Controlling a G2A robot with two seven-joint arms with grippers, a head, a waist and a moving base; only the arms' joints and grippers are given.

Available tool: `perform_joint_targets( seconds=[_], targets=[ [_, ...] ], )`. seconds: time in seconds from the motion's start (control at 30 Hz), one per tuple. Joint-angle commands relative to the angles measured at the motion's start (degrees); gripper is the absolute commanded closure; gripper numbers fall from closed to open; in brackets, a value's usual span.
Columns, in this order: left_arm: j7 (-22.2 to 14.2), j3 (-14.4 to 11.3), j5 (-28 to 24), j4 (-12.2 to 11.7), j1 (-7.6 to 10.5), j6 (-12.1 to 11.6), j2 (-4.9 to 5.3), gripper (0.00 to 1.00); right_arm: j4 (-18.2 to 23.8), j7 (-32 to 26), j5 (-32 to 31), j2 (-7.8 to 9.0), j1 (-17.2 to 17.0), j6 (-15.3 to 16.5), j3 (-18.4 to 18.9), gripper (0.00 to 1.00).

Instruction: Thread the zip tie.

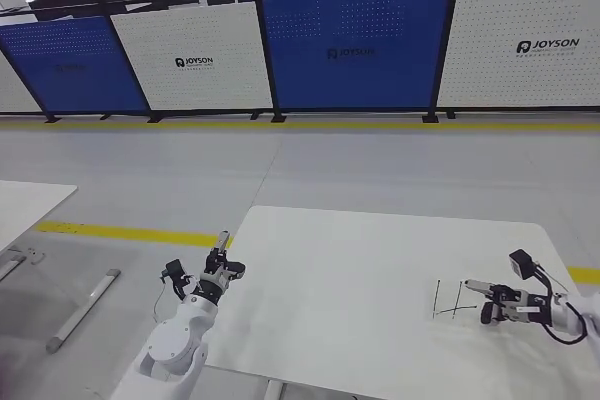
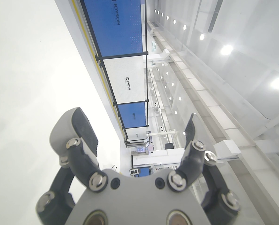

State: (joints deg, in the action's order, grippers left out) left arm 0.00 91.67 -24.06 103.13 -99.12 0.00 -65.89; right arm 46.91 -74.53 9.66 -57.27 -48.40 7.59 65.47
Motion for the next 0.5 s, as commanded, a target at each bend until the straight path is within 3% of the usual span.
perform_joint_targets(
  seconds=[0.0, 0.03, 0.07, 0.1, 0.23, 0.3, 0.4, 0.43, 0.47],
  targets=[
    [0.0, 0.0, 0.0, 0.0, 0.0, 0.0, 0.0, 0.0, -0.5, -0.1, 0.0, -0.13, 0.3, 0.2, -0.4, 0.34],
    [0.0, 0.0, 0.0, 0.0, 0.0, 0.0, 0.0, 0.0, -0.9, -0.1, 0.0, -0.21, 0.4, 0.3, -0.6, 0.41],
    [0.0, 0.0, 0.0, 0.0, 0.0, 0.0, 0.0, 0.0, -1.1, -0.2, -0.1, -0.26, 0.5, 0.3, -0.8, 0.41],
    [0.0, 0.0, 0.0, 0.0, 0.0, 0.0, 0.0, 0.0, -1.3, -0.3, -0.1, -0.3, 0.6, 0.4, -1.0, 0.5],
    [0.0, 0.0, 0.0, 0.0, 0.0, 0.0, 0.0, 0.0, -2.0, -0.3, -0.3, -0.37, 1.0, 0.6, -1.3, 0.5],
    [0.0, 0.0, 0.0, 0.0, 0.0, 0.0, 0.0, 0.0, -2.6, 0.0, -0.2, -0.35, 1.2, 0.3, -1.2, 0.38],
    [0.0, 0.0, 0.0, 0.0, 0.0, 0.0, 0.0, 0.0, -3.2, 0.0, -0.3, -0.3, 1.4, 0.3, -1.2, 0.42],
    [0.0, 0.0, 0.0, 0.0, 0.0, 0.0, 0.0, 0.0, -3.4, 0.1, -0.3, -0.29, 1.4, 0.3, -1.2, 0.49],
    [0.0, 0.0, 0.0, 0.0, 0.0, 0.0, 0.0, 0.0, -3.6, 0.1, -0.4, -0.3, 1.5, 0.2, -1.3, 0.5]
  ],
)
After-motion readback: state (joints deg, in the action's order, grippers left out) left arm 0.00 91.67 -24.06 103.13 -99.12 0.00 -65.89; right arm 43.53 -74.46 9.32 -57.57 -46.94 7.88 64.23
